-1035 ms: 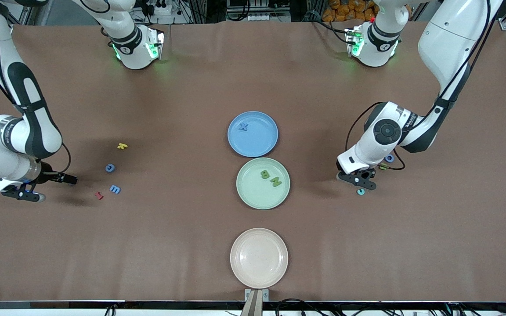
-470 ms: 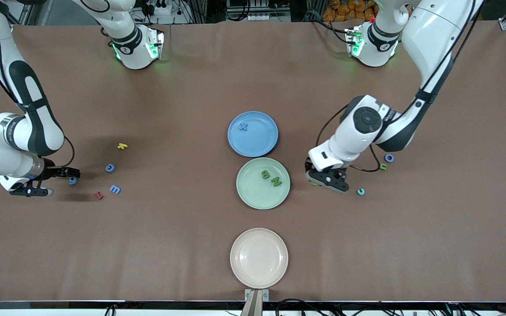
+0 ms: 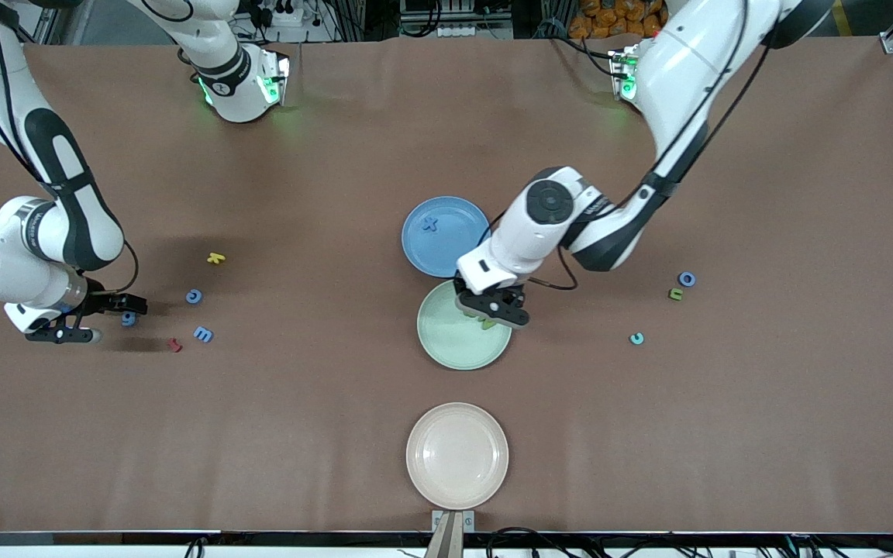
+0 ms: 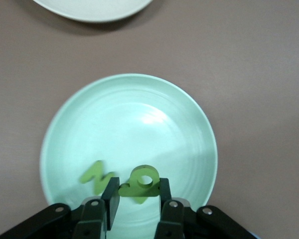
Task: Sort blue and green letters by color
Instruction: 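Carry the green 9 to the green plate and open the left gripper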
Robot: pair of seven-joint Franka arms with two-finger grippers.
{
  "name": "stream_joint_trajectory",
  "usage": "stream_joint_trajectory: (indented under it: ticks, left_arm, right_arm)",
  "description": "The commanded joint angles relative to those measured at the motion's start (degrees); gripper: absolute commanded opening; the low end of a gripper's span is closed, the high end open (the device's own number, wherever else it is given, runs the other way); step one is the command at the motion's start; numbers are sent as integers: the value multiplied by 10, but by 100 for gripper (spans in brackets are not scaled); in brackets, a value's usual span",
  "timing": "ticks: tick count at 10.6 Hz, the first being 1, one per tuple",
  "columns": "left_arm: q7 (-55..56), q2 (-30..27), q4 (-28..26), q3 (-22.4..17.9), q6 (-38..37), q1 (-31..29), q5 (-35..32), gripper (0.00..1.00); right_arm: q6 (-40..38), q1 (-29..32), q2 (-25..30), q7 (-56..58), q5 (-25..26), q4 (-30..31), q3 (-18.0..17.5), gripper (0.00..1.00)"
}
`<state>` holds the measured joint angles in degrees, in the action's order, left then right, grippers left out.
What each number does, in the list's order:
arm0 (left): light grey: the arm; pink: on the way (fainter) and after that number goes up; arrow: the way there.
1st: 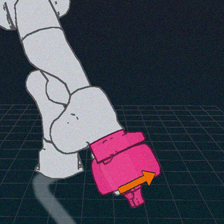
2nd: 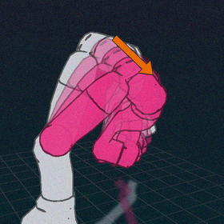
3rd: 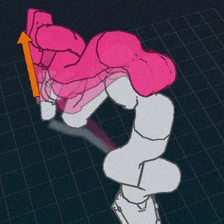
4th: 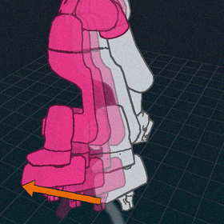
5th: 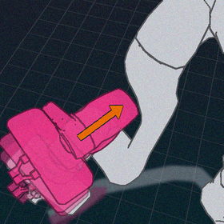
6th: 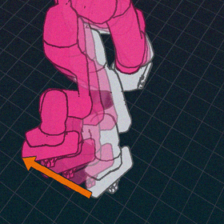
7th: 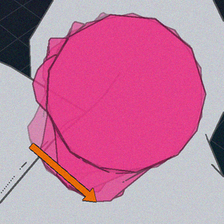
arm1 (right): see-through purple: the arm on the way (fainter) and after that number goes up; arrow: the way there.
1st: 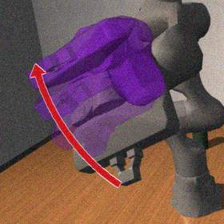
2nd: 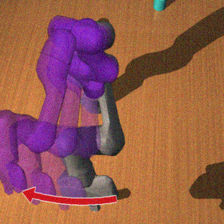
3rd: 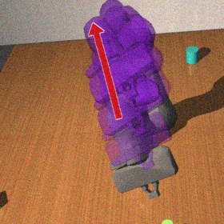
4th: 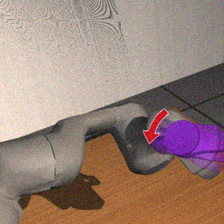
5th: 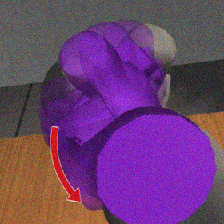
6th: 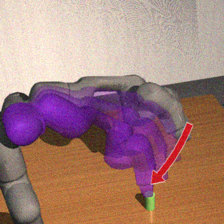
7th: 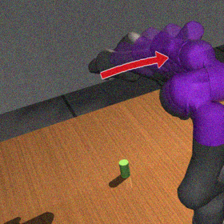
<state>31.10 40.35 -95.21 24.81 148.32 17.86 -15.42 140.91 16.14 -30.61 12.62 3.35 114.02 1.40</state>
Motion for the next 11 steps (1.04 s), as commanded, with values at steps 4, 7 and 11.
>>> stream_joint_trajectory:
  ticks: [4, 7, 11]
  left_arm:
    - [76, 69, 94, -100, -6, 128, 7, 72]
    - [73, 49, 86, -104, -22, 119, -2, 100]
    - [-23, -40, 46, -107, -151, 53, -22, 100]
  right_arm:
    - [64, 16, 20, 1, 0, 58, -8, 100]
    - [76, 16, 28, -1, 0, 70, -8, 100]
    - [77, 16, 42, -1, 0, 81, -8, 85]
